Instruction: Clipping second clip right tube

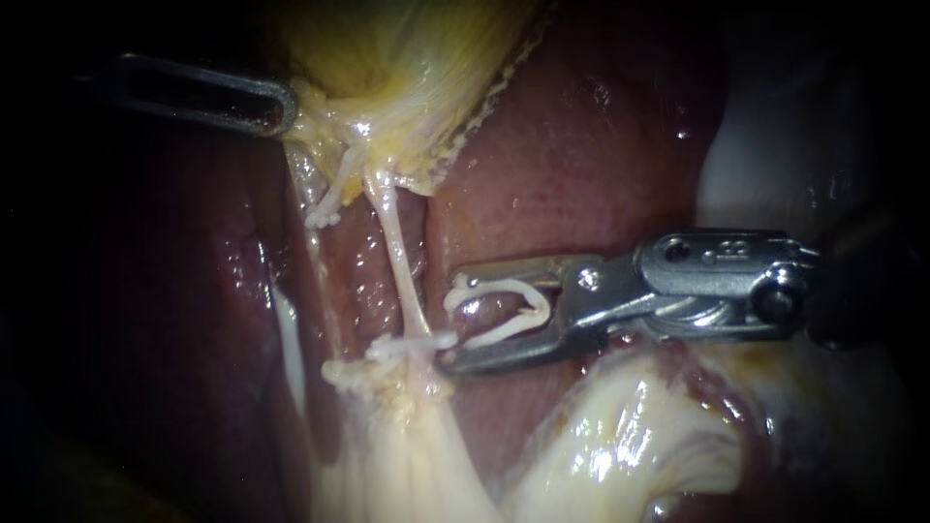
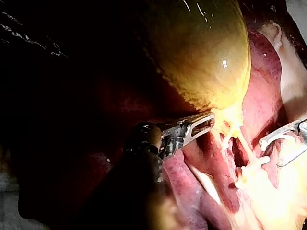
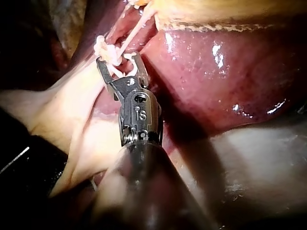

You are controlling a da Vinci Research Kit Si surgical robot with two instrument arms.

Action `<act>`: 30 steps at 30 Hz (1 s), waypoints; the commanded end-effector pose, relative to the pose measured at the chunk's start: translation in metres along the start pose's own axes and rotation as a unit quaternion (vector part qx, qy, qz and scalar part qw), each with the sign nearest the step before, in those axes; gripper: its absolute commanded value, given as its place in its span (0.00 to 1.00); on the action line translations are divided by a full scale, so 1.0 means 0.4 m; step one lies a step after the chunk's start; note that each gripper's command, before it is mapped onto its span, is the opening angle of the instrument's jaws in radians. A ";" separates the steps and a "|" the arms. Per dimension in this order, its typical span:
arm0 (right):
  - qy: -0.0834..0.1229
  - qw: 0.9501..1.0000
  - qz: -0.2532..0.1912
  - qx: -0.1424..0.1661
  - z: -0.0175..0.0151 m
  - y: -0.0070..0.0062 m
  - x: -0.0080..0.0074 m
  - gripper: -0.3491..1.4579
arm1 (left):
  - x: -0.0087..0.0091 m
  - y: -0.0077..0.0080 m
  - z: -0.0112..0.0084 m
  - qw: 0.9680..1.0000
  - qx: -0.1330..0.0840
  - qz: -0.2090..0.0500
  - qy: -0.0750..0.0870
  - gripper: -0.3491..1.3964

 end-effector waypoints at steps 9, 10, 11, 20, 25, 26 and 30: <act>0.017 0.998 0.068 0.002 0.0064 0.0066 -0.0019 0.45 | 0.0001 0.0000 0.0002 1.000 0.000 0.000 0.000 0.00; 0.025 0.997 0.077 0.006 0.0074 0.0070 -0.0020 0.45 | 0.0002 0.0000 0.0002 1.000 0.000 0.000 0.000 0.00; 0.030 0.996 0.086 0.008 0.0083 0.0074 -0.0021 0.45 | 0.0002 0.0000 0.0002 1.000 0.000 0.000 0.000 0.00; 0.068 0.988 0.118 0.076 0.0146 0.0070 -0.0032 0.45 | 0.0003 0.0000 0.0004 1.000 -0.001 0.000 0.000 0.00; 0.096 0.977 0.132 0.137 0.0141 0.0046 -0.0010 0.45 | 0.0003 0.0000 0.0004 1.000 -0.001 0.000 0.000 0.00; 0.097 0.976 0.131 0.146 0.0138 0.0040 -0.0005 0.45 | 0.0003 0.0000 0.0004 1.000 -0.001 0.000 0.000 0.00; 0.095 0.973 0.127 0.169 0.0121 0.0016 0.0018 0.44 | 0.0004 0.0000 0.0002 1.000 0.000 0.000 0.000 0.00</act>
